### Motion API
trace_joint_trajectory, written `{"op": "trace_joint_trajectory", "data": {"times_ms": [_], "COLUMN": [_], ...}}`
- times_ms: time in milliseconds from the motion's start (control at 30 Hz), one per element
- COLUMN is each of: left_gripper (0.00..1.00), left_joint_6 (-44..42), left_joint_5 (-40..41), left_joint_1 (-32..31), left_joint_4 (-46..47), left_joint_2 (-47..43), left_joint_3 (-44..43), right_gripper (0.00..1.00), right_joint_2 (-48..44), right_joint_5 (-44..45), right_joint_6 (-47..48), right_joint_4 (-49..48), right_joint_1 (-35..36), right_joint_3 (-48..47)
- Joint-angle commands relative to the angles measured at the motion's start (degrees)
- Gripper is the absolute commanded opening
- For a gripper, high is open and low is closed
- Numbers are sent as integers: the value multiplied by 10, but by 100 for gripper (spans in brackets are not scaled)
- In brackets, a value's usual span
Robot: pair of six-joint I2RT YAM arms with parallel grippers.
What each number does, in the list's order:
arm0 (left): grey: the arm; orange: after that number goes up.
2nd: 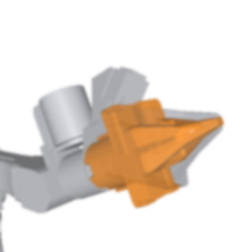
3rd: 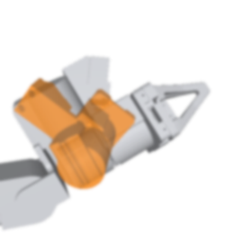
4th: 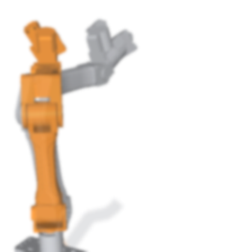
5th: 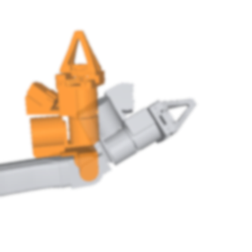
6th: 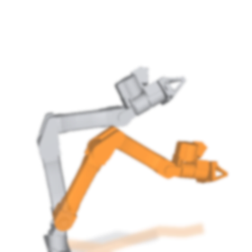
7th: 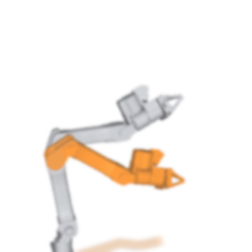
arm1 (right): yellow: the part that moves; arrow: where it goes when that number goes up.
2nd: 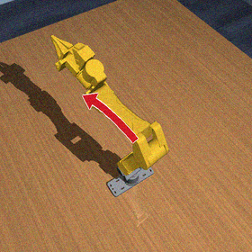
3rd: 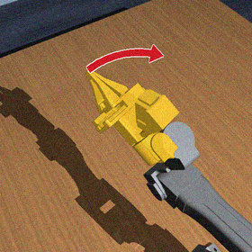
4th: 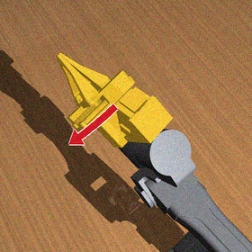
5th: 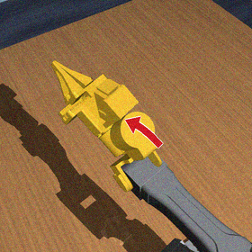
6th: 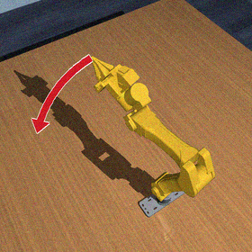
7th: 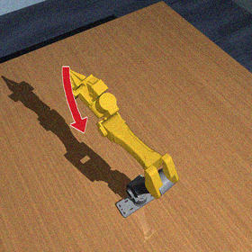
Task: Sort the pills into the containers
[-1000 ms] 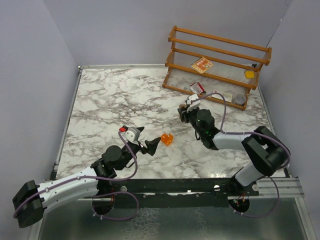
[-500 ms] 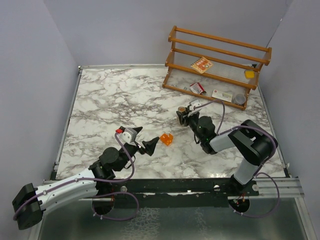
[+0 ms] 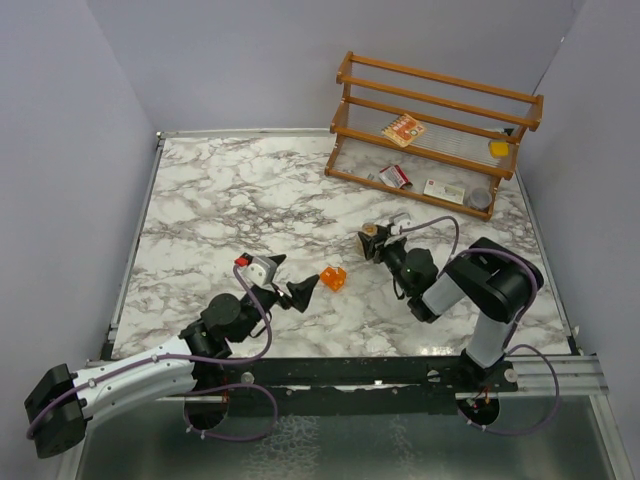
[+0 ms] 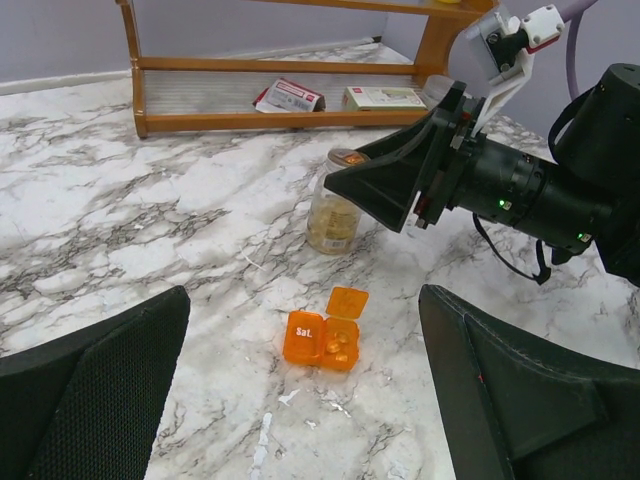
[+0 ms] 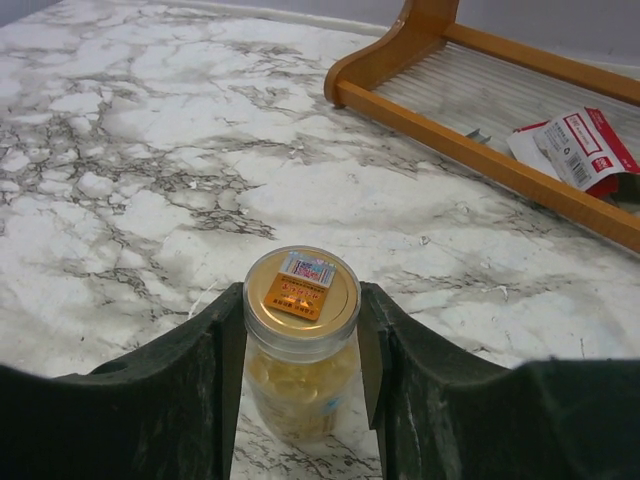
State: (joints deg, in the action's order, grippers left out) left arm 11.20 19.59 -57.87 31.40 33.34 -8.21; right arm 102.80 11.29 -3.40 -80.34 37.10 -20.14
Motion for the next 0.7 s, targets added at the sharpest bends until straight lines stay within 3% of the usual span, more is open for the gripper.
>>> {"op": "trace_joint_trajectory", "data": {"times_ms": [0, 100, 133, 433, 533, 667], "left_gripper": [99, 99, 99, 99, 99, 99], "left_joint_6": [-9, -11, -11, -11, -11, 1], "left_joint_5": [4, 3, 3, 4, 5, 16], "left_joint_1": [-1, -1, -1, -1, -1, -1], "left_joint_4": [8, 8, 7, 6, 6, 6], "left_joint_2": [2, 2, 2, -13, -12, -12], "left_joint_3": [-9, -11, -12, -10, -7, 0], "right_gripper": [54, 88, 92, 94, 94, 95], "right_joint_2": [33, 36, 36, -51, -149, -330], "right_joint_5": [11, 12, 11, 18, 15, -11], "right_joint_6": [-7, -6, -6, 11, 4, -5], "right_joint_4": [-60, -66, -67, -15, 31, 209], "right_joint_1": [-2, -2, -2, 1, 7, 12], "right_joint_3": [23, 25, 25, 29, 59, 66]}}
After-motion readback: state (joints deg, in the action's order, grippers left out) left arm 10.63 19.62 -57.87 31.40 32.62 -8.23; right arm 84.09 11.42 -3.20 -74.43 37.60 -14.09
